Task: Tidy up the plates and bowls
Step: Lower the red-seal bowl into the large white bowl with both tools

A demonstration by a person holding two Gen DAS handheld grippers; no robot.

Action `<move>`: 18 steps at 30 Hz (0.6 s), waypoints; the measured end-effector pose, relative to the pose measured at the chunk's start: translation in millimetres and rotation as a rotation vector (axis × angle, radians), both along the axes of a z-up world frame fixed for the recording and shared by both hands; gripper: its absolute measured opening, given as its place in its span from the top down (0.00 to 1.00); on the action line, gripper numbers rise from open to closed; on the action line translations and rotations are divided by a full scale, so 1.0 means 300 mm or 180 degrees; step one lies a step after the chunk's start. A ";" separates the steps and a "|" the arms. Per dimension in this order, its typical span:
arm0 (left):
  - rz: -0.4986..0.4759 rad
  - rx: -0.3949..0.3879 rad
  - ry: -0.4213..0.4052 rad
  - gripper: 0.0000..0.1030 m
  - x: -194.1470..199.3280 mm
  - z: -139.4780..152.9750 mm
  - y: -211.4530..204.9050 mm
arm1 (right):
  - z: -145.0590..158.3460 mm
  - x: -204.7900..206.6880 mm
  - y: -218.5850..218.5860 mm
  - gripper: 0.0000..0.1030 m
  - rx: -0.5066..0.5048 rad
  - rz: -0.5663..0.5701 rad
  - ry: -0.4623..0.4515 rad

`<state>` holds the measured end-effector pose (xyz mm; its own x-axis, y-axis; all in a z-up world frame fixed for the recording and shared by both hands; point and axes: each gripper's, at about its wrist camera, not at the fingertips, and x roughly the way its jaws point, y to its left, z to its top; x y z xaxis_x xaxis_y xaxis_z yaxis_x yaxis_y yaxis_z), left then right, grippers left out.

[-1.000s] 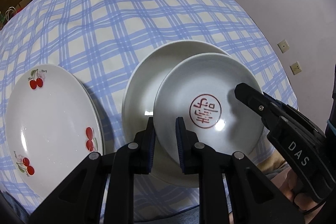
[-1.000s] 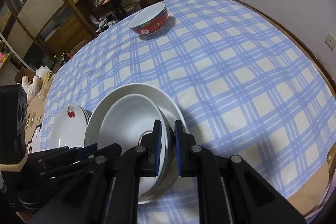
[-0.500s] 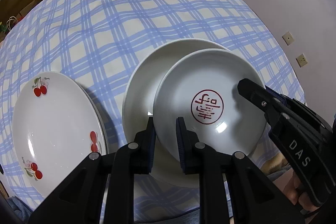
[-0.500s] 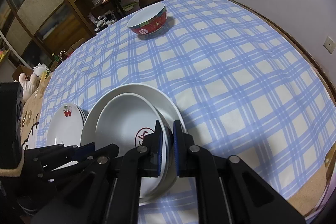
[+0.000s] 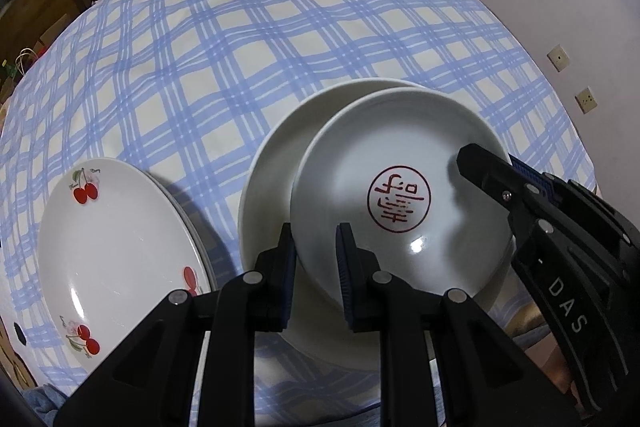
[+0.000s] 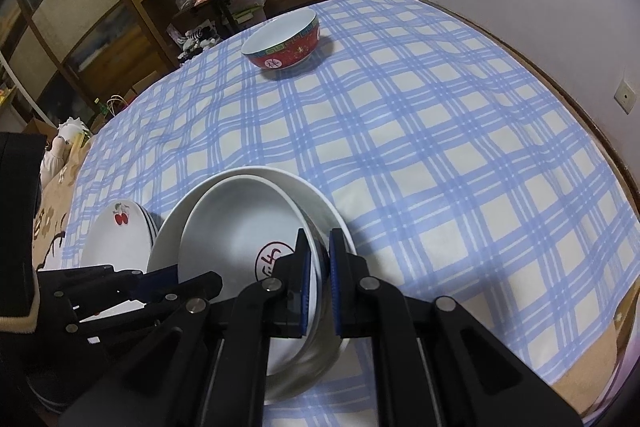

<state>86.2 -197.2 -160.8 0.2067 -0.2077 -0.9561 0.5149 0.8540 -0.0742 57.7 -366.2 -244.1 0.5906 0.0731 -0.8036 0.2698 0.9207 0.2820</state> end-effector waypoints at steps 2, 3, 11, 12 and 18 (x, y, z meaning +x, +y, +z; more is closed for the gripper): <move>-0.0023 0.0007 -0.0009 0.81 -0.006 0.005 0.000 | 0.001 0.001 0.005 0.91 0.0003 -0.0002 0.0000; -0.0030 0.0003 -0.0004 0.80 -0.008 0.007 -0.001 | 0.001 0.001 0.005 0.90 0.0001 -0.0003 0.0001; -0.0068 -0.0072 0.0063 0.76 -0.023 0.033 0.014 | 0.000 0.000 0.004 0.90 0.0008 0.0009 0.0021; -0.0073 -0.0066 0.0059 0.76 -0.026 0.035 0.014 | 0.000 0.001 0.005 0.90 0.0007 0.0016 0.0026; -0.0059 -0.0012 -0.0085 0.63 -0.046 0.069 0.015 | 0.000 -0.008 0.000 0.91 0.0052 0.0002 0.0025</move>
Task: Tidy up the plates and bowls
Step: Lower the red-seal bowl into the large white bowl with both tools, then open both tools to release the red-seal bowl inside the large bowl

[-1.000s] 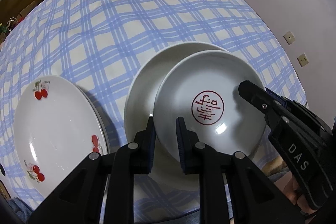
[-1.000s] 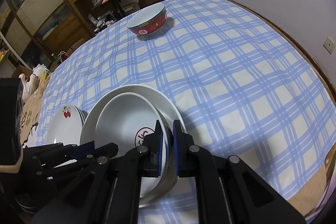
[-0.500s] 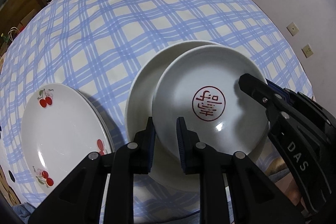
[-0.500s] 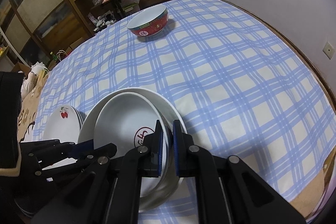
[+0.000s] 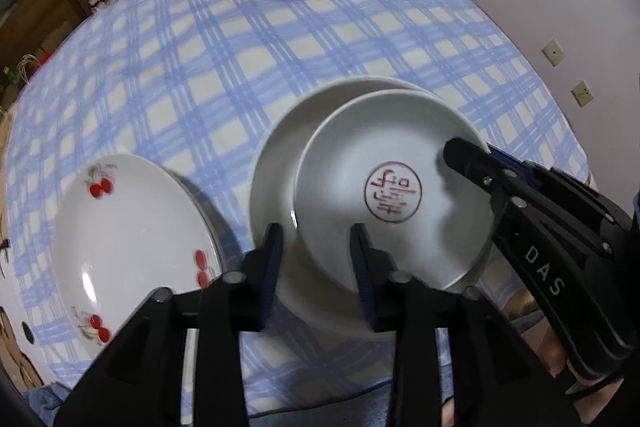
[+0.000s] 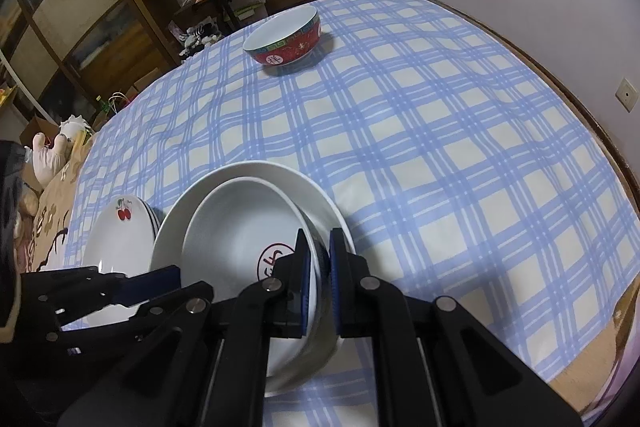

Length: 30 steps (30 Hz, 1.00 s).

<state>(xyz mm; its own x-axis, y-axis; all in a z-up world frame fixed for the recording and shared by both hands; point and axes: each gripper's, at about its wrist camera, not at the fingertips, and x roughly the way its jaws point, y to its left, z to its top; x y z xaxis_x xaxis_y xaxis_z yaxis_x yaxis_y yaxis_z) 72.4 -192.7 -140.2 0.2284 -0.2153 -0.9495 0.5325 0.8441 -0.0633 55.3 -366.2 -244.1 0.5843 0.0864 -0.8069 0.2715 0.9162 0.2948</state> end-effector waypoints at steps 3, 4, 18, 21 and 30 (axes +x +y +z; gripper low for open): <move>-0.0016 -0.0065 -0.0019 0.57 -0.003 0.013 0.006 | 0.003 -0.005 0.002 0.91 -0.0006 0.0023 0.0020; -0.0004 -0.0076 -0.0019 0.57 -0.003 0.013 0.010 | 0.007 -0.007 0.006 0.91 -0.0028 0.0038 0.0015; 0.0186 -0.0182 -0.0164 0.47 -0.004 0.065 0.083 | 0.009 -0.038 -0.010 0.91 0.0084 -0.0017 0.0077; 0.0220 -0.0224 -0.0188 0.46 -0.004 0.070 0.106 | 0.012 -0.045 -0.008 0.91 0.0086 -0.0023 0.0091; 0.0350 -0.0320 -0.0369 0.39 -0.016 0.116 0.171 | 0.067 -0.093 -0.018 0.76 0.0087 -0.0101 -0.0123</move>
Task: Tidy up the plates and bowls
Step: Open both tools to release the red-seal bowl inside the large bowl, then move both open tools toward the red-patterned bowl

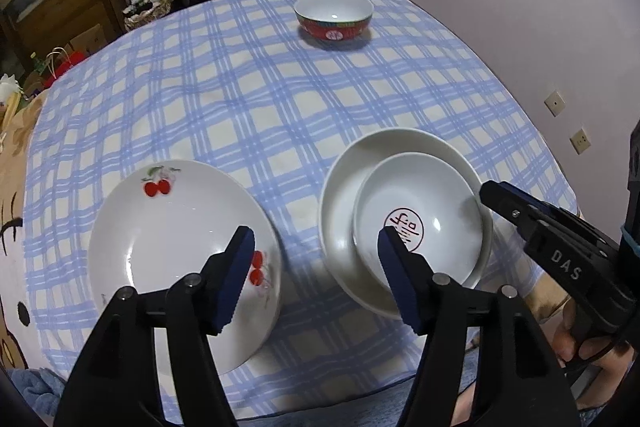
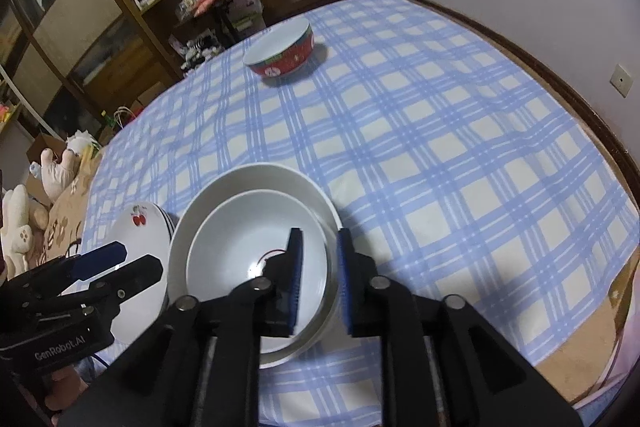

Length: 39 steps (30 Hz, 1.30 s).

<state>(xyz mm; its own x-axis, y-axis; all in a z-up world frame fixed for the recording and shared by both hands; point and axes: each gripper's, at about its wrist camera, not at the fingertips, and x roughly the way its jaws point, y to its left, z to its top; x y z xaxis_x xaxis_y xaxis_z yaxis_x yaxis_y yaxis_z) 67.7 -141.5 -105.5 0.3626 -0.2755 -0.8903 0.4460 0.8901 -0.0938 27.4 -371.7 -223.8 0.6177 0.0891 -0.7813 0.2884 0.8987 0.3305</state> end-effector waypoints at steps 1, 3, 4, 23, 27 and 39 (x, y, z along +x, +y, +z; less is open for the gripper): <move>0.0012 -0.0021 -0.0015 0.38 -0.002 0.008 0.008 | 0.011 -0.009 0.000 0.75 0.0004 -0.0004 -0.0044; 0.0039 -0.0059 -0.0049 0.36 -0.001 0.025 0.025 | 0.033 -0.019 0.002 0.66 -0.0022 -0.0005 -0.0123; 0.0058 -0.0069 -0.0074 0.32 -0.001 0.035 0.032 | 0.046 -0.025 0.005 0.60 -0.0057 -0.0013 -0.0157; 0.0071 0.0006 -0.0446 0.12 0.182 0.192 0.028 | 0.175 0.106 -0.035 0.04 -0.0418 -0.0006 -0.0426; 0.0079 0.0012 -0.0502 0.12 0.278 0.209 -0.001 | 0.202 0.205 -0.079 0.04 -0.0390 0.0028 -0.0486; 0.0064 0.0012 -0.0470 0.12 0.612 0.172 -0.124 | 0.205 0.544 -0.178 0.04 -0.0454 0.0059 -0.0413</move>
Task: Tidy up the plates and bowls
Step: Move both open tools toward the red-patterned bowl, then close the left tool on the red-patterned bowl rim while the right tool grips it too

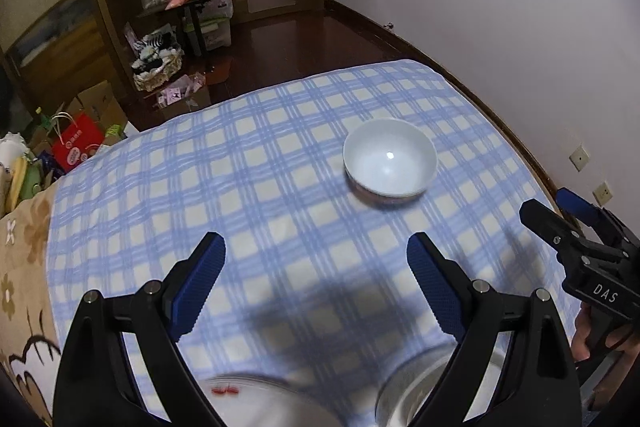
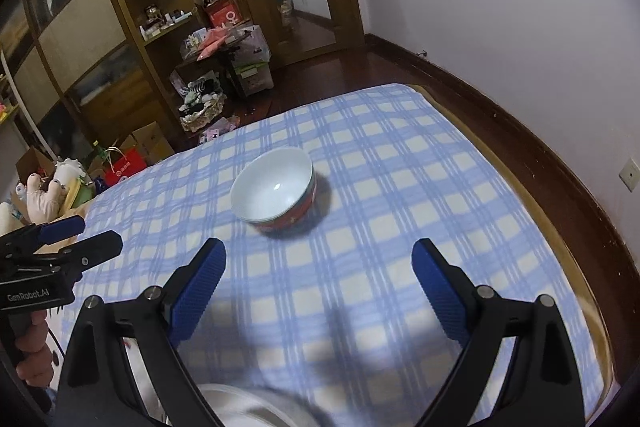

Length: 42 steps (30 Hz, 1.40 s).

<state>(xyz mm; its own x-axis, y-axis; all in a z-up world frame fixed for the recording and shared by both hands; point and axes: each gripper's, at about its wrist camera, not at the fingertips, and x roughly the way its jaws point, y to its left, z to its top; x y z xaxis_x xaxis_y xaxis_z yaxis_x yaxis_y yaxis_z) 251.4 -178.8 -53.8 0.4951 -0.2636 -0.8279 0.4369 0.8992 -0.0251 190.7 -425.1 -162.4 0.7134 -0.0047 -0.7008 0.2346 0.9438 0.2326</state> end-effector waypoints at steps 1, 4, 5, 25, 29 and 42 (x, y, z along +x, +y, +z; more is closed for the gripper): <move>0.0011 0.0041 -0.0054 0.12 0.021 -0.006 -0.011 | -0.002 0.032 -0.005 0.04 0.0001 0.0012 -0.0012; -0.0005 0.0111 -0.0106 0.12 0.086 -0.033 -0.045 | -0.016 0.095 -0.020 0.04 0.0046 0.0002 -0.0054; -0.0008 0.0086 -0.0065 0.12 0.113 -0.047 -0.054 | -0.021 0.110 -0.022 0.04 0.0059 -0.0002 -0.0053; -0.0082 0.0143 0.0329 0.12 0.368 -0.312 -0.213 | -0.253 0.409 -0.078 0.05 0.0219 0.0071 0.0428; -0.0017 0.0153 0.0330 0.24 0.384 -0.334 -0.222 | -0.299 0.435 -0.086 0.22 0.0318 0.0069 0.0545; -0.0100 -0.0189 0.0716 0.79 0.382 -0.400 -0.245 | -0.329 0.450 -0.052 0.86 0.0628 0.0148 0.0621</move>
